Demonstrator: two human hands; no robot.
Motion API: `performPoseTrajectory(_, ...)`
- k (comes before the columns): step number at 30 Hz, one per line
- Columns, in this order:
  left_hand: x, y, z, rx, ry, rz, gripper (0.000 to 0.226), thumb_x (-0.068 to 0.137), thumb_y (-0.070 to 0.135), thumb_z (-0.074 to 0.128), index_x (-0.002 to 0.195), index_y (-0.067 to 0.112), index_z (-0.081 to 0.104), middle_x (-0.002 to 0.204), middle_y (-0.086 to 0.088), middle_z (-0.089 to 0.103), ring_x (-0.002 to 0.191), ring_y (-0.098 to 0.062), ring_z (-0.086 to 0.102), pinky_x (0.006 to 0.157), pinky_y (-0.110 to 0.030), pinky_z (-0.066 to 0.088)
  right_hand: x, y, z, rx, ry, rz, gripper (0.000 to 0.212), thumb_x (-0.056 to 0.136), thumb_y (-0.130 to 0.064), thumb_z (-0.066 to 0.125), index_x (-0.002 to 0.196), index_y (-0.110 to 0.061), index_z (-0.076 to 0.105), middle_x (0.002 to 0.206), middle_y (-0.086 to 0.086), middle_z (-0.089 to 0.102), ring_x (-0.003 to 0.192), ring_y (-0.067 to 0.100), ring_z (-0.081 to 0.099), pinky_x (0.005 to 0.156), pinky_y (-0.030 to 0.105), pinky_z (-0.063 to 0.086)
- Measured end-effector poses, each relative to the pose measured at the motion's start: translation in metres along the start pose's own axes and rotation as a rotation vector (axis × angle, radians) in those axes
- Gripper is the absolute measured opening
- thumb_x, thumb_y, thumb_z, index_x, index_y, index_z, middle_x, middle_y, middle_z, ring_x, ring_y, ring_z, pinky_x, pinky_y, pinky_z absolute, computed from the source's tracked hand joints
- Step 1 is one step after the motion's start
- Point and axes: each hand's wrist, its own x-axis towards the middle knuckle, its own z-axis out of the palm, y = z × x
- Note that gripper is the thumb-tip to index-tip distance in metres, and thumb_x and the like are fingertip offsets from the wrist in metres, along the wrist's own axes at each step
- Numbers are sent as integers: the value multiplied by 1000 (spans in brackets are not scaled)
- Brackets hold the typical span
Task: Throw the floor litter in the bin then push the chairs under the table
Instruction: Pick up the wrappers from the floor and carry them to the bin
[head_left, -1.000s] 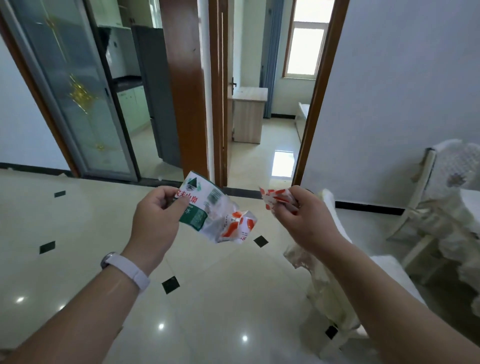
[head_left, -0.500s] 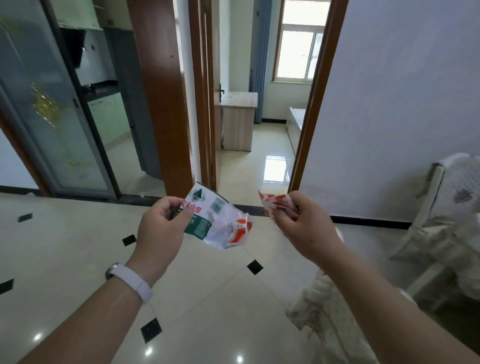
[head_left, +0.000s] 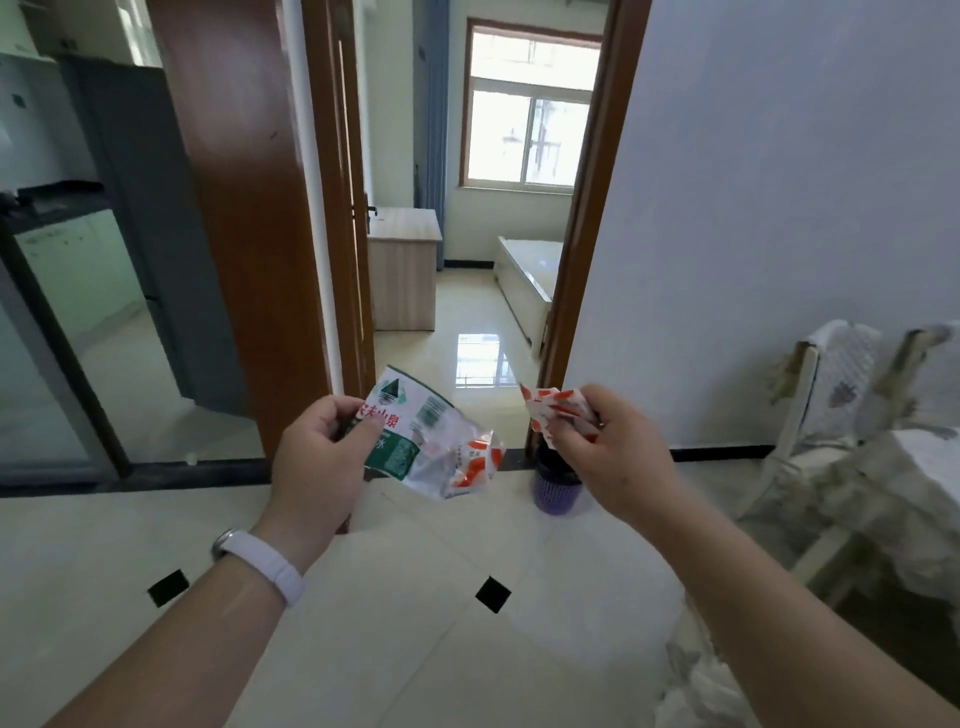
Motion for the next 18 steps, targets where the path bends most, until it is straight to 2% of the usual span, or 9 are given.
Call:
performPoseTrajectory(5, 68, -9, -22, -8, -75, -8, 4, 94, 12, 64, 92, 14, 67, 90, -2, 74, 80, -13, 73, 56, -19, 54, 31, -24, 39, -21, 22, 51, 15, 94, -26, 62, 80, -25, 54, 78, 0, 58, 71, 18, 55, 68, 38, 55)
performPoseTrajectory(8, 98, -16, -22, -28, -115, -25, 5, 94, 10, 63, 92, 11, 67, 91, -5, 74, 80, -14, 73, 55, -18, 54, 52, -23, 52, -43, 38, 97, 17, 93, -28, 62, 78, -26, 54, 75, -1, 59, 65, 17, 55, 61, 35, 53)
performPoseTrajectory(12, 133, -25, -14, -60, -158, -50, 5, 95, 8, 61, 94, 6, 65, 92, -7, 73, 77, -11, 72, 54, -17, 53, 85, -19, 65, -36, 72, 126, 24, 94, -24, 61, 73, -27, 50, 67, -2, 55, 51, 4, 50, 46, 13, 41)
performPoseTrajectory(15, 160, -35, 2, -52, -173, -70, 7, 95, 8, 60, 97, 5, 65, 92, -5, 72, 76, -7, 72, 52, -16, 53, 112, -8, 72, -48, 103, 125, 29, 94, -19, 61, 69, -25, 47, 60, -3, 50, 46, -2, 48, 41, 11, 35)
performPoseTrajectory(18, 191, -48, 21, -32, -170, -77, 5, 95, 7, 60, 95, 7, 66, 92, -6, 72, 75, -7, 72, 52, -16, 52, 146, 13, 80, -51, 109, 151, 27, 94, -23, 60, 70, -25, 48, 63, -4, 51, 50, 3, 48, 42, 11, 35)
